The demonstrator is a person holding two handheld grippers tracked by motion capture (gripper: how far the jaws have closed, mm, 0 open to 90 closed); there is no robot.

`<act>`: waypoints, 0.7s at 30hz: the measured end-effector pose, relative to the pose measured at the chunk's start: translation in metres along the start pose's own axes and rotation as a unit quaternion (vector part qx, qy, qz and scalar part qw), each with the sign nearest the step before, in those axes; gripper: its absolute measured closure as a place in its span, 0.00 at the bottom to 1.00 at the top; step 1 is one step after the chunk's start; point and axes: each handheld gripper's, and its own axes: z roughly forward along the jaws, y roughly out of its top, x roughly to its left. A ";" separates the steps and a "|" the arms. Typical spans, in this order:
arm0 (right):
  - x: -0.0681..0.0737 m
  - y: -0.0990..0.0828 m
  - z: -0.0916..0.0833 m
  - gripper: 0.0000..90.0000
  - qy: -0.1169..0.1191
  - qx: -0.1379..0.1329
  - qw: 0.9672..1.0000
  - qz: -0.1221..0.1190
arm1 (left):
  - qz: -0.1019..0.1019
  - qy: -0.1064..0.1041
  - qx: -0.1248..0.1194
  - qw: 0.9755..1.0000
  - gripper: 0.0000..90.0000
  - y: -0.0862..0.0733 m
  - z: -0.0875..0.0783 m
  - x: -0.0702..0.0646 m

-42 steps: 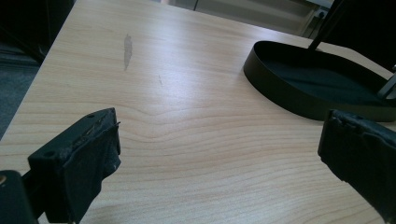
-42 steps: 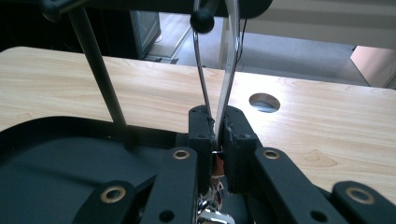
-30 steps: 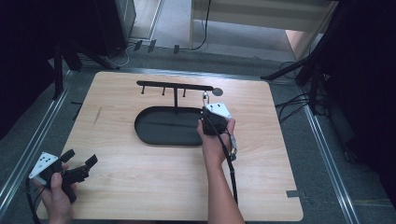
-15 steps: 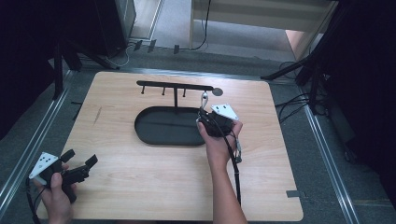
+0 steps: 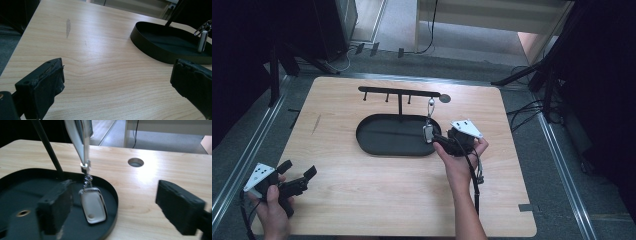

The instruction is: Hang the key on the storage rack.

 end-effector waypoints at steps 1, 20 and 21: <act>-0.002 -0.001 -0.002 0.14 -0.001 0.001 1.000 0.001 | 0.000 0.000 0.000 1.000 0.00 0.000 0.000 0.000; -0.046 -0.037 -0.044 0.00 -0.005 -0.001 1.000 0.014 | 0.003 0.001 0.002 1.000 0.00 0.000 0.000 -0.001; -0.046 -0.037 -0.044 0.00 -0.005 -0.001 1.000 0.014 | 0.003 0.001 0.002 1.000 0.00 0.000 0.000 -0.001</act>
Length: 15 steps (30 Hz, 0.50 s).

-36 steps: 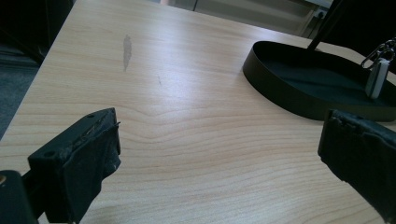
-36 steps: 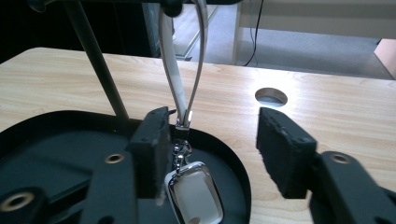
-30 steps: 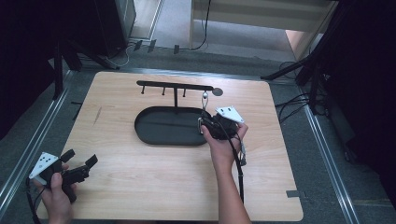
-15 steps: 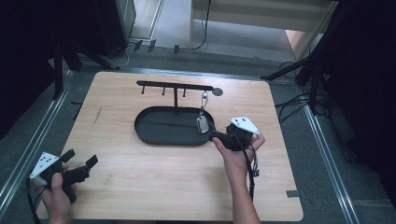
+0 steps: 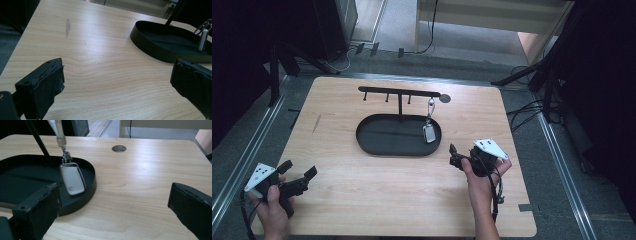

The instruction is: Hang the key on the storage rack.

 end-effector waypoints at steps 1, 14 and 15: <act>-0.004 -0.003 -0.003 0.00 -0.003 0.001 1.000 0.002 | 0.000 0.000 -0.001 1.000 0.00 0.000 0.000 0.000; -0.043 -0.032 -0.022 0.00 -0.033 0.005 0.999 0.018 | 0.001 0.000 0.000 1.000 0.00 0.000 0.000 -0.001; -0.049 -0.036 -0.025 0.00 -0.039 0.007 0.999 0.022 | 0.002 0.000 0.000 1.000 0.00 0.000 0.000 -0.001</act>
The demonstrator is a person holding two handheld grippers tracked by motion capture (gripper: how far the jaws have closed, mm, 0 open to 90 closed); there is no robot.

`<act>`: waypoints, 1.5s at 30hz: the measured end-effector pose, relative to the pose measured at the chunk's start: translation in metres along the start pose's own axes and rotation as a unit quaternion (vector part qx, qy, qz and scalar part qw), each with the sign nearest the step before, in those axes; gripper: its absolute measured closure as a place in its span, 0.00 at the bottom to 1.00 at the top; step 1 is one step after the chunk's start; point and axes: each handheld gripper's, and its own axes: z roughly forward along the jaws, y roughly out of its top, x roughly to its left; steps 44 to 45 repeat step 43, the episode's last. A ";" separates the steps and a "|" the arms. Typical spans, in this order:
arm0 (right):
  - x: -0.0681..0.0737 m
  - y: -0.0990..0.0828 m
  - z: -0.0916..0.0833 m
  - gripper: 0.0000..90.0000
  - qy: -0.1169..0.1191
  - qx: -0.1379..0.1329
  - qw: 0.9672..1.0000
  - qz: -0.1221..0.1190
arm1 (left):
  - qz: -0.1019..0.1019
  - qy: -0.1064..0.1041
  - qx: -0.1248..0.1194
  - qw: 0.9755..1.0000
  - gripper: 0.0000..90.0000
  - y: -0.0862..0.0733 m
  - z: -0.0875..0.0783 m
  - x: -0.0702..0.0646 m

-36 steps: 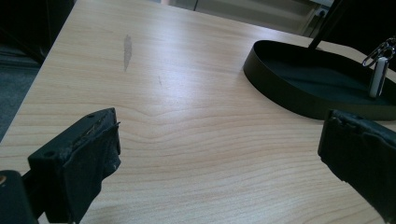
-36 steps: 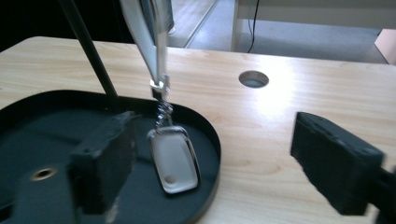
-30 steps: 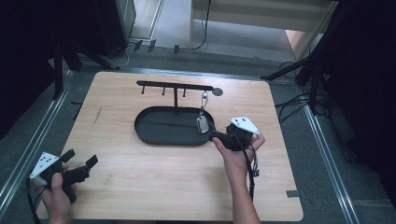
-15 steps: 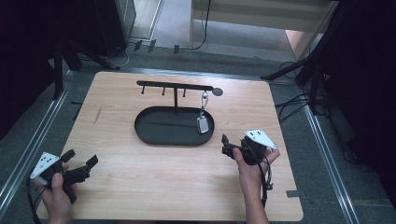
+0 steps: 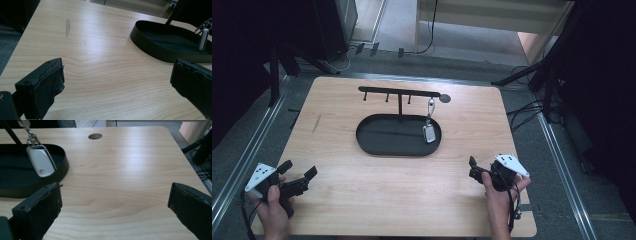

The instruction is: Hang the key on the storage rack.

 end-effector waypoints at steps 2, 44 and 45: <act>-0.003 -0.002 -0.001 0.00 -0.003 0.001 1.000 0.000 | 0.000 0.000 -0.001 1.000 0.00 0.000 0.000 0.000; -0.094 -0.063 -0.064 0.02 -0.065 0.014 0.996 0.058 | 0.000 0.003 0.001 1.000 0.00 0.000 -0.001 -0.001; -0.094 -0.063 -0.064 0.02 -0.065 0.014 0.996 0.058 | 0.000 0.003 0.001 1.000 0.00 0.000 -0.001 -0.001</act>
